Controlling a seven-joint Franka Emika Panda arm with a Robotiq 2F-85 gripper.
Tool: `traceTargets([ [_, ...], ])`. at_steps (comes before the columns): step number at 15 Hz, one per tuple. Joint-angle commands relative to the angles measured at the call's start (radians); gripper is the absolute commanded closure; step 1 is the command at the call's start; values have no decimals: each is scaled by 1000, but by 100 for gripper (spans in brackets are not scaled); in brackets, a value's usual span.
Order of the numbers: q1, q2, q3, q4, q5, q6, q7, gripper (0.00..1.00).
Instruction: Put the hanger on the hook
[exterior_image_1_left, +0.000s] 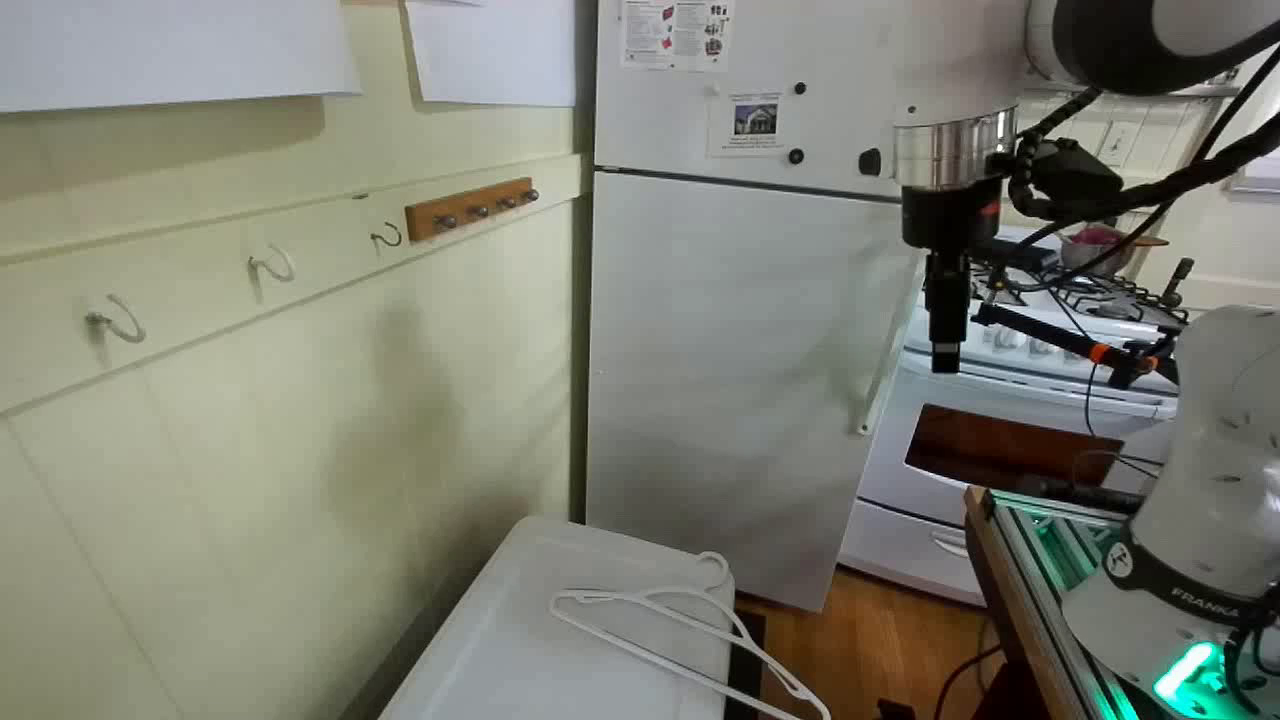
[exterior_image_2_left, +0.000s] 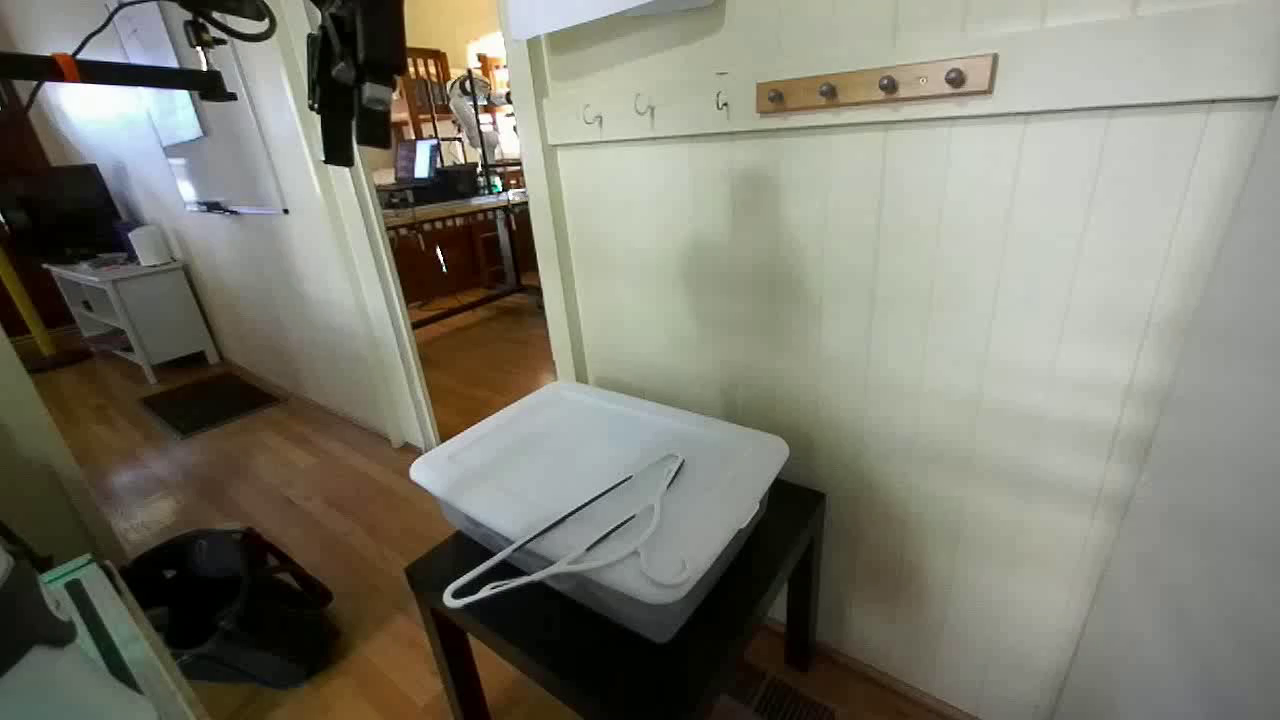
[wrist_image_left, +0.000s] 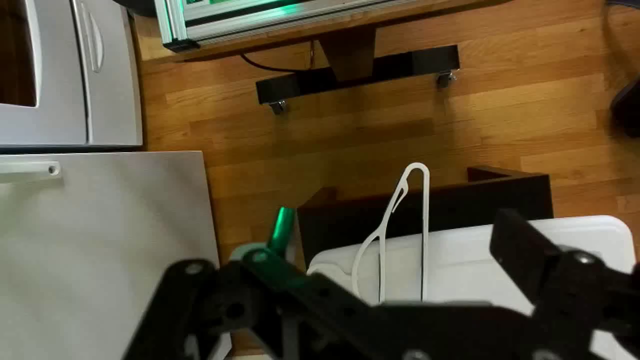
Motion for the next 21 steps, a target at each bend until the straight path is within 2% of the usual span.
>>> traceTargets([
  [1, 8, 1, -7, 1, -3, -2, 3, 0],
  [8, 3, -1, 4, -14, -16, 24, 25, 0],
  [12, -28, 69, -32, -84, 0, 263, 57, 0],
  [21, -13, 355, -135, -153, 96, 772, -108, 0],
])
